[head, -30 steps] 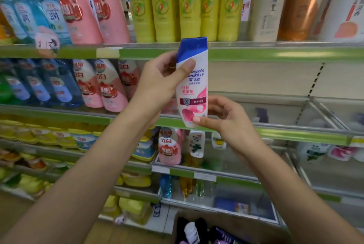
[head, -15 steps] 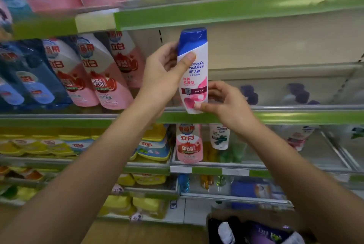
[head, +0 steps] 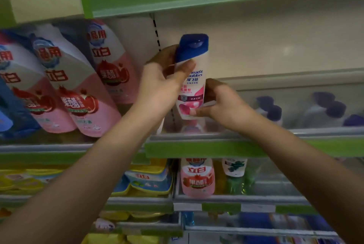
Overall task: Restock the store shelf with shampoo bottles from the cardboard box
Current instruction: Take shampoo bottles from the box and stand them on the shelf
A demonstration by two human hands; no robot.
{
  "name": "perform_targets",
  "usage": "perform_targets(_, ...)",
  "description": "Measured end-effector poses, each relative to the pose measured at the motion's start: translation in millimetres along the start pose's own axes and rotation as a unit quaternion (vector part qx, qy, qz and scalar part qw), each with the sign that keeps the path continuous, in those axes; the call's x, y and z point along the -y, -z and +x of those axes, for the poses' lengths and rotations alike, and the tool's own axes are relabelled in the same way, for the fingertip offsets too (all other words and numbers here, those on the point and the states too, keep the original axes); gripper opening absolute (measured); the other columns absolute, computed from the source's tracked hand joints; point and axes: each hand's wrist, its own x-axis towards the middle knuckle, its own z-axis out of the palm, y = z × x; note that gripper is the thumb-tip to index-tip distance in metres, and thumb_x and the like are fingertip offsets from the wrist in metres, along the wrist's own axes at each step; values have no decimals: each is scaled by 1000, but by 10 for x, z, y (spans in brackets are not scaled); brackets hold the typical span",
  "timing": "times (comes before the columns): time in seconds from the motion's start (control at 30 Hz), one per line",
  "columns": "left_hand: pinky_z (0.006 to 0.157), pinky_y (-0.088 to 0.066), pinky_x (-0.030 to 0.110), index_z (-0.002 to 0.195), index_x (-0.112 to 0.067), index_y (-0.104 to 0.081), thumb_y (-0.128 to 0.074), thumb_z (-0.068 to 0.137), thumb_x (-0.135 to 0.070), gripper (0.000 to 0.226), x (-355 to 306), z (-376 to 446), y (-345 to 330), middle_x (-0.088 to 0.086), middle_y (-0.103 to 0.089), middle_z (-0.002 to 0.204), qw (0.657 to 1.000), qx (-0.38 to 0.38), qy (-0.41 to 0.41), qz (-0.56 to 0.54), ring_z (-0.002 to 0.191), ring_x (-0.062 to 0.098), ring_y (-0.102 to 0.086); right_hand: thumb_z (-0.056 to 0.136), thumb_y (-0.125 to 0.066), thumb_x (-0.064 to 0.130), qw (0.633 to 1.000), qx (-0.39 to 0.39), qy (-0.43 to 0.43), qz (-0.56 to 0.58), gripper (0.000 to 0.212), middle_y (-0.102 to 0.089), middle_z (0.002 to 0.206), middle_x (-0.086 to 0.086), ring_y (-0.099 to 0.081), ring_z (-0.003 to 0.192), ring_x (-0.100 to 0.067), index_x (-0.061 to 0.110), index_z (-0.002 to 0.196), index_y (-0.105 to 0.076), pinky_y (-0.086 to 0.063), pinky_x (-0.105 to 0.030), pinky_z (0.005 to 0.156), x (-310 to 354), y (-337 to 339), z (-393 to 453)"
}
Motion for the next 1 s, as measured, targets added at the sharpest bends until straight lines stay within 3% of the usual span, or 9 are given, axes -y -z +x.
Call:
perform_targets(0.23,67,-53,10,109,-28,-52,-55,94,-22,16,336,392,66,-18,-62,93,998,-12,4,58,78,-9,-62,72,-83,19,998,0,14,-57,51,-70,107,0,-66,96,-17,14,117,-60,-55,-36,89,-136,-70,404)
perform_targets(0.37,61,-51,9,113,-25,-55,-55,95,-26,18,489,619,42,-16,-64,96,998,-25,7,56,82,-3,-64,75,-81,22,994,5,9,-110,52,-68,111,0,-64,98,-18,14,120,-57,-53,-31,87,-191,-56,661)
perform_targets(0.43,61,-51,10,116,-21,-57,-55,95,-25,22,570,711,33,-10,-67,99,998,-27,4,48,82,0,-66,79,-78,20,995,8,11,-96,49,-65,110,3,-62,96,-14,15,122,-56,-51,-24,83,-234,-58,747)
perform_targets(0.53,60,-48,7,117,-16,-57,-54,96,-25,23,665,846,19,-5,-67,102,998,-17,-9,56,78,-7,-65,80,-77,16,996,-3,15,-84,47,-66,109,1,-62,96,-15,14,122,-56,-52,-29,88,-288,-62,879)
perform_targets(0.6,56,-45,3,112,-16,-56,-53,96,-24,18,701,950,-3,-12,-64,92,996,-20,-21,81,71,-13,-62,81,-77,17,997,-10,-2,-76,46,-65,107,1,-61,96,-16,15,122,-57,-50,-28,85,-309,-51,961)
perform_targets(0.73,56,-46,8,111,-23,-54,-53,96,-27,16,748,1103,-25,-18,-59,84,996,-23,-8,91,73,-6,-59,80,-77,18,998,-29,-16,-53,43,-67,109,1,-61,93,-14,15,120,-60,-47,-22,79,-367,-42,1065)
perform_targets(1.0,53,-45,3,115,-20,-48,-59,92,-26,26,852,1253,-15,-17,-56,88,997,-55,6,54,74,-5,-58,78,-80,16,997,-68,-17,-35,34,-56,80,18,-54,72,1,23,100,-55,-38,-7,61,-428,-73,1212)
